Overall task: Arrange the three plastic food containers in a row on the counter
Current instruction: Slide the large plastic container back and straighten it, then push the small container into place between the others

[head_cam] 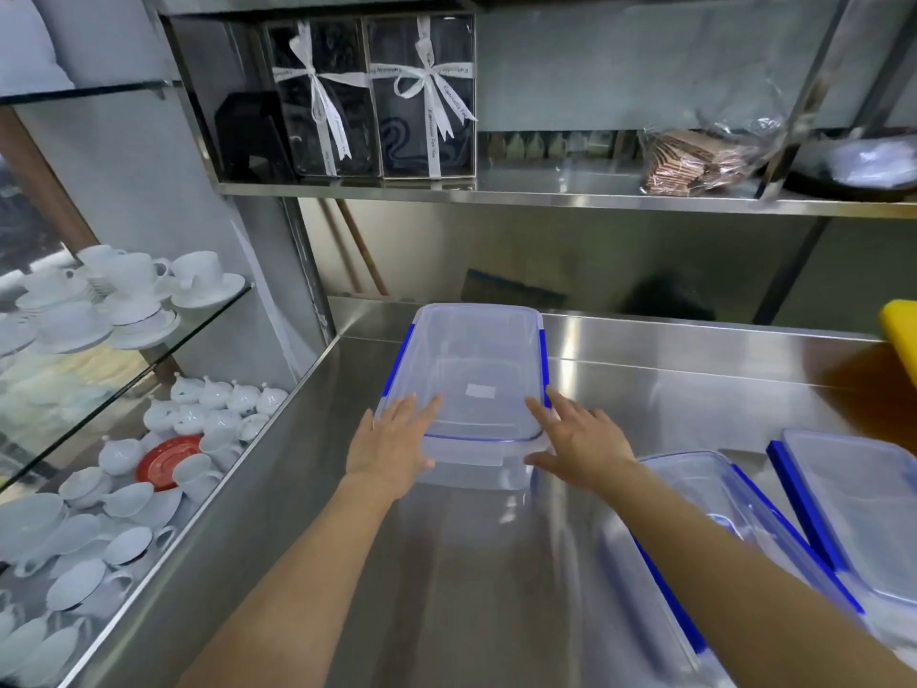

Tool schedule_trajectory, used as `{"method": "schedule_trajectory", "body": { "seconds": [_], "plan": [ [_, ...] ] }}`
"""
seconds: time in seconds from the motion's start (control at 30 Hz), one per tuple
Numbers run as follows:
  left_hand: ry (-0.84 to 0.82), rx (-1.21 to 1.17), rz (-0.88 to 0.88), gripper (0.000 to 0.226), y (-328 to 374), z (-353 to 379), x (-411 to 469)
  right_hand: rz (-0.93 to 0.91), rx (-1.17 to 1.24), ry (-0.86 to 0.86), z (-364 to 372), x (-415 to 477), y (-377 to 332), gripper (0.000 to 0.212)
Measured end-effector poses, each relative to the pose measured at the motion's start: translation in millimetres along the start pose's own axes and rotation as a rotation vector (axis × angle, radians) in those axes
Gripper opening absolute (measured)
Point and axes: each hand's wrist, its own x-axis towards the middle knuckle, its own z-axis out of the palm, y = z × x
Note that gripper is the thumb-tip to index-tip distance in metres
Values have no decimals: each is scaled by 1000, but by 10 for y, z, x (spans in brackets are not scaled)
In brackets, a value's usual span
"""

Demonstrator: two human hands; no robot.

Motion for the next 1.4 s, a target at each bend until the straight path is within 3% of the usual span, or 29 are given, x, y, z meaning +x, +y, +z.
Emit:
{"method": "schedule_trajectory", "body": {
  "seconds": [0.1, 0.17, 0.23, 0.37, 0.5, 0.63, 0.77, 0.9, 1.1, 1.23, 1.33, 1.4],
  "plan": [
    [134, -80, 33, 84, 243, 41, -149, 33, 28, 193, 6, -169, 96, 57],
    [302, -193, 92, 74, 504, 31, -254, 86, 56, 282, 5, -315, 266, 45],
    [368, -361, 88, 60, 839, 3, -362, 177, 113, 337, 15, -500, 488, 37],
    [105, -800, 31, 50, 1495, 45, -507, 399, 159, 418, 141, -894, 906, 31],
    [-121, -1053, 28, 32, 1949, 160, -588, 514, 230, 397, 320, -1221, 1133, 34],
    [-166, -1088, -26, 45, 2187, 299, -649, 613, 270, 229, 494, -1360, 1233, 44],
    [-206, -1059, -42, 41, 2309, 374, -722, 638, 307, 122, 578, -1414, 1223, 53],
    [-228, -1095, -43, 44, 2300, 420, -713, 643, 298, 125, 572, -1388, 1189, 55],
    [-244, -1224, 27, 60, 2140, 462, -625, 629, 564, 171, 518, -1402, 1123, 44],
    [-276, -1044, 104, 92, 2075, 521, -604, 494, 626, 144, 553, -1484, 1152, 78],
    [-308, -761, 257, 117, 2042, 523, -646, 245, 499, -179, 583, -1568, 1194, 112],
    [-332, -577, 369, 125, 2005, 537, -645, 176, 384, -316, 612, -1609, 1241, 127]
  ]
}}
